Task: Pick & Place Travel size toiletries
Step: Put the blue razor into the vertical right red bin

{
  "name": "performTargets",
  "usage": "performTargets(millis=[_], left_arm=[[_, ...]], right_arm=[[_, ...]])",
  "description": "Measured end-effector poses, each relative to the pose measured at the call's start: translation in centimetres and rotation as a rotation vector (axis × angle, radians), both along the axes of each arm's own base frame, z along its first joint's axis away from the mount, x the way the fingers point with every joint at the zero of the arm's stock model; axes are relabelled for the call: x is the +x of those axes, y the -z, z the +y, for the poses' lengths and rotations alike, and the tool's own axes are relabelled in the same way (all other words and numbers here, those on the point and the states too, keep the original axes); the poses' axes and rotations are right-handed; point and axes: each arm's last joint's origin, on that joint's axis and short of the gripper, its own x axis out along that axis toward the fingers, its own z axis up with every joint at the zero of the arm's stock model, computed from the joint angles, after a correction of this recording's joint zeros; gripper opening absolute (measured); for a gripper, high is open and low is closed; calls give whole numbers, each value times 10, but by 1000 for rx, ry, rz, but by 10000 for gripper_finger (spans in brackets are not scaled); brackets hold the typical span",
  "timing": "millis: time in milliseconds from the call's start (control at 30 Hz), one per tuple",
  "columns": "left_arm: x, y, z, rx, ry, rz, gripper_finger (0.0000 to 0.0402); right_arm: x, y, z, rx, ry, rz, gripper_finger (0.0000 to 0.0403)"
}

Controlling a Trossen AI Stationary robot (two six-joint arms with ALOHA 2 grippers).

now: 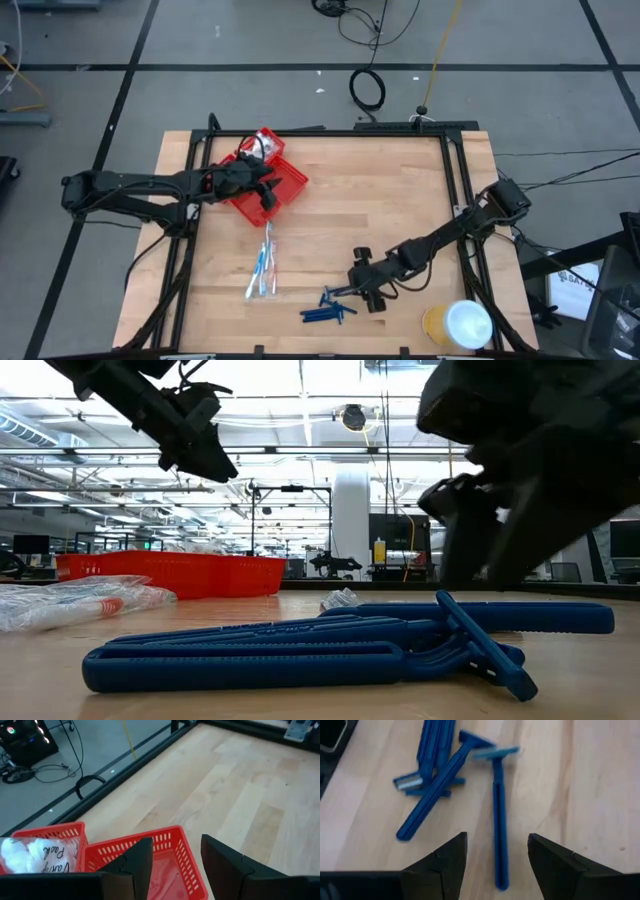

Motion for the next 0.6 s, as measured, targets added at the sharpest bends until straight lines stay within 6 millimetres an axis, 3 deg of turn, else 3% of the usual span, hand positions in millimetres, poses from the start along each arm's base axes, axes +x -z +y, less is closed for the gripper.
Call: performTargets(millis=[367, 600], left_arm=[[8, 5, 1, -12, -8, -13, 161], [12, -2, 0, 14, 59, -74, 161]], right_arm=[[4, 21, -3, -36, -26, 58, 191], [8, 24, -21, -151, -43, 66, 118]])
